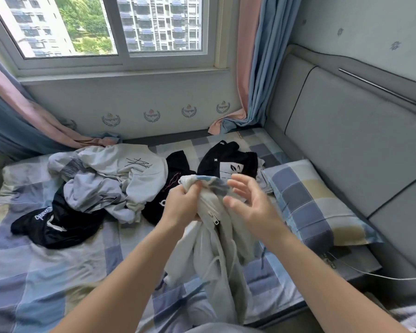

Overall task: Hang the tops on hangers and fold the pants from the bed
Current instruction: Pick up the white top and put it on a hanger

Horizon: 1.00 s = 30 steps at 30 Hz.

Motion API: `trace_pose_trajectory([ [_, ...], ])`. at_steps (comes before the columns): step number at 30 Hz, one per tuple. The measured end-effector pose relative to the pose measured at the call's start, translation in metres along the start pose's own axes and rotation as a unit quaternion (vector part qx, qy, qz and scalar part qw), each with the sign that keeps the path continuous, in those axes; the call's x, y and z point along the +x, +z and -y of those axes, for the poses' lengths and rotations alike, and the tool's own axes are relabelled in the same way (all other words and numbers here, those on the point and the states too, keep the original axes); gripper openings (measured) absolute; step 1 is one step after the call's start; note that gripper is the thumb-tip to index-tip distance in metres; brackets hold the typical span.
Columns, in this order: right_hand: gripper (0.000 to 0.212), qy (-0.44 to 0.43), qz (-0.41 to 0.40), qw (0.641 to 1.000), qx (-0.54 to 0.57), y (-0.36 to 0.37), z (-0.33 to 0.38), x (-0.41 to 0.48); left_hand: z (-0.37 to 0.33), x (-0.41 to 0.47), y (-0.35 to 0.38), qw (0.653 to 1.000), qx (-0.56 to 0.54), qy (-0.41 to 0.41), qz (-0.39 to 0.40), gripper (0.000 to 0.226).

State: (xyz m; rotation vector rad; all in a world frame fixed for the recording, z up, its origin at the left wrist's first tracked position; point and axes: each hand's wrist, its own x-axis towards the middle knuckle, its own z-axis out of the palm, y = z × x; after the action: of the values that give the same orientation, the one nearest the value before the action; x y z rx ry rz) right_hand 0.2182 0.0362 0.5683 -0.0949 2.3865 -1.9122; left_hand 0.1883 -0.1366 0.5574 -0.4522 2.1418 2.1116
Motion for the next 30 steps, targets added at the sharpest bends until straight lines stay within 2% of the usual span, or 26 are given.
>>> trace_pose_trajectory([
  [3, 0.07, 0.033, 0.049, 0.997, -0.053, 0.002, -0.028, -0.015, 0.002, 0.001, -0.003, 0.998, -0.046, -0.042, -0.004, 0.025],
  [5, 0.075, 0.064, 0.078, 0.991, -0.09, 0.004, -0.048, -0.019, 0.004, 0.001, -0.004, 0.995, -0.071, -0.065, -0.008, 0.027],
  [8, 0.064, 0.133, 0.102, 0.98, -0.107, 0.013, -0.074, -0.022, 0.002, 0.003, -0.008, 0.987, -0.137, -0.088, -0.007, 0.027],
  [11, 0.05, 0.183, 0.119, 0.975, -0.04, 0.026, -0.1, -0.026, 0.0, 0.003, -0.012, 0.969, -0.218, -0.119, -0.005, 0.023],
  [15, 0.019, 0.18, 0.164, 0.958, -0.153, 0.028, -0.134, -0.026, 0.001, 0.002, -0.021, 0.95, -0.282, -0.135, -0.027, 0.025],
  [17, 0.012, 0.181, 0.128, 0.954, -0.203, 0.019, -0.15, -0.023, 0.006, 0.0, -0.027, 0.949, -0.28, -0.139, -0.027, 0.026],
  [21, 0.02, 0.148, -0.018, 0.956, -0.252, -0.019, -0.143, -0.004, 0.028, -0.007, -0.04, 0.946, -0.272, -0.173, -0.014, 0.026],
  [25, 0.026, 0.062, -0.117, 0.961, -0.243, -0.056, -0.091, 0.023, 0.066, -0.02, -0.04, 0.945, -0.204, -0.253, 0.026, 0.026],
  [28, 0.026, -0.028, -0.108, 0.959, -0.261, -0.067, -0.044, 0.037, 0.096, -0.035, -0.035, 0.937, -0.02, -0.326, 0.126, 0.033],
  [30, 0.022, -0.078, -0.074, 0.955, -0.276, -0.066, -0.019, 0.038, 0.105, -0.041, -0.033, 0.92, 0.105, -0.329, 0.186, 0.038],
])
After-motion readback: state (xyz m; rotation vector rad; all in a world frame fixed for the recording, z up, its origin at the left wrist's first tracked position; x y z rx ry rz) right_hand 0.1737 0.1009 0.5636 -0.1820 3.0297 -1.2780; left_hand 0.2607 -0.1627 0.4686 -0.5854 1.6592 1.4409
